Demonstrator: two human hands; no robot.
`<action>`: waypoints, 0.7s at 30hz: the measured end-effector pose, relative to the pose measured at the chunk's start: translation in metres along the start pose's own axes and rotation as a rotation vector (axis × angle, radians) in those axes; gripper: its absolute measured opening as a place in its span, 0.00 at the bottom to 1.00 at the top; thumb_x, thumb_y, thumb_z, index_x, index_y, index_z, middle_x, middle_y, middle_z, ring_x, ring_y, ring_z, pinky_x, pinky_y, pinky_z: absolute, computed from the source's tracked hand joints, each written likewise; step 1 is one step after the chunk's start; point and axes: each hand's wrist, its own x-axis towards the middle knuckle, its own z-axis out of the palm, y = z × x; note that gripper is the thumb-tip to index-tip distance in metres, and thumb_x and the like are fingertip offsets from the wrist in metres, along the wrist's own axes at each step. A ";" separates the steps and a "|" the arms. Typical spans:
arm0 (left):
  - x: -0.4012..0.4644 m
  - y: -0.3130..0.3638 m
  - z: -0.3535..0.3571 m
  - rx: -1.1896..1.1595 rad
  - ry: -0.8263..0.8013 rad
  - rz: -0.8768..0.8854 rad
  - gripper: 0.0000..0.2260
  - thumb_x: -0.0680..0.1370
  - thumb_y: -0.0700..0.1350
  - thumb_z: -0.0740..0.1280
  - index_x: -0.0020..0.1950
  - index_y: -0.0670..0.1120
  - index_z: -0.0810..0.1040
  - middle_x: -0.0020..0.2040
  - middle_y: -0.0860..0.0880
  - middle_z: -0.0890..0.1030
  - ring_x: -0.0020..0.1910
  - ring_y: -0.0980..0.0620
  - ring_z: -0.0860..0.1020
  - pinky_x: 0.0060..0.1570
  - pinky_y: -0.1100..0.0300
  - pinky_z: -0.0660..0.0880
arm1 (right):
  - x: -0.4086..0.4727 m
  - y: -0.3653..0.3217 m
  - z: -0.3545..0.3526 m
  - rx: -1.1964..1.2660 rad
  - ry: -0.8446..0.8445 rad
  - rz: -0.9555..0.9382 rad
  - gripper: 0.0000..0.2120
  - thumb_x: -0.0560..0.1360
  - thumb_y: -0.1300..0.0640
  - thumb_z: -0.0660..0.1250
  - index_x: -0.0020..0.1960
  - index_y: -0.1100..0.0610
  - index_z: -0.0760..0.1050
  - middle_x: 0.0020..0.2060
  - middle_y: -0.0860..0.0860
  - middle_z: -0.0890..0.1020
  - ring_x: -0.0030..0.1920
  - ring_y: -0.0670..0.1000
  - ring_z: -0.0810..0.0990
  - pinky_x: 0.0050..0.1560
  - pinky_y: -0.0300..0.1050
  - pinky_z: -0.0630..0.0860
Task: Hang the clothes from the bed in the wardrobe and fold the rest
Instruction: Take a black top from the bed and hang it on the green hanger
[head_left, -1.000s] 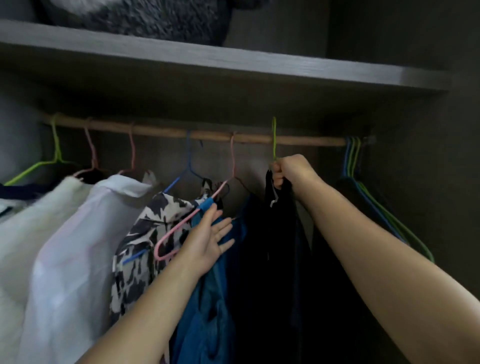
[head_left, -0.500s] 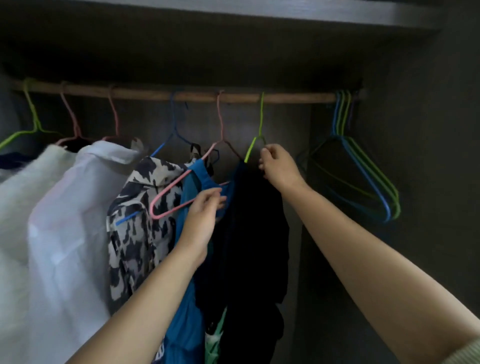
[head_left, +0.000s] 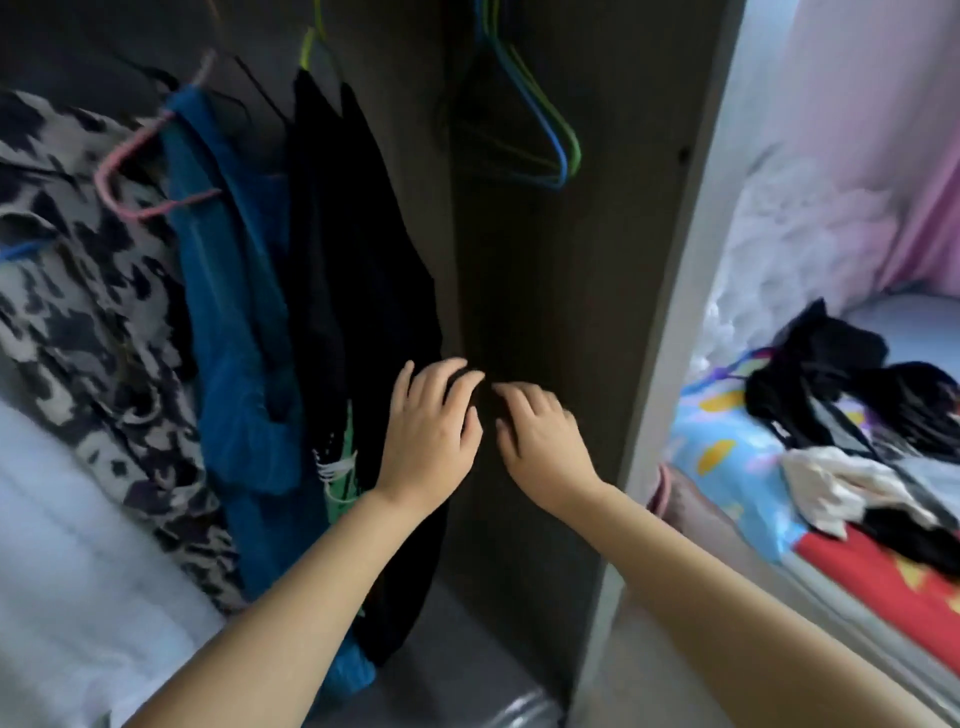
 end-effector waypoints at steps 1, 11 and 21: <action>-0.010 0.014 0.011 -0.036 -0.039 0.033 0.15 0.77 0.44 0.58 0.62 0.44 0.75 0.59 0.45 0.77 0.59 0.46 0.76 0.65 0.45 0.67 | -0.021 0.011 0.000 -0.014 -0.009 0.010 0.20 0.81 0.53 0.57 0.72 0.53 0.64 0.67 0.51 0.70 0.67 0.53 0.68 0.65 0.51 0.67; -0.055 0.212 0.099 -0.465 -0.224 0.400 0.15 0.74 0.45 0.59 0.61 0.48 0.72 0.52 0.48 0.77 0.51 0.48 0.73 0.50 0.55 0.67 | -0.211 0.155 -0.079 -0.155 0.032 0.338 0.16 0.73 0.54 0.58 0.56 0.56 0.77 0.51 0.51 0.80 0.49 0.56 0.79 0.46 0.49 0.77; -0.062 0.501 0.167 -0.686 -0.414 0.546 0.17 0.71 0.41 0.65 0.59 0.47 0.74 0.52 0.48 0.77 0.51 0.51 0.72 0.53 0.54 0.72 | -0.438 0.310 -0.229 -0.399 0.003 0.757 0.16 0.77 0.58 0.60 0.64 0.56 0.74 0.59 0.53 0.77 0.57 0.57 0.76 0.54 0.53 0.73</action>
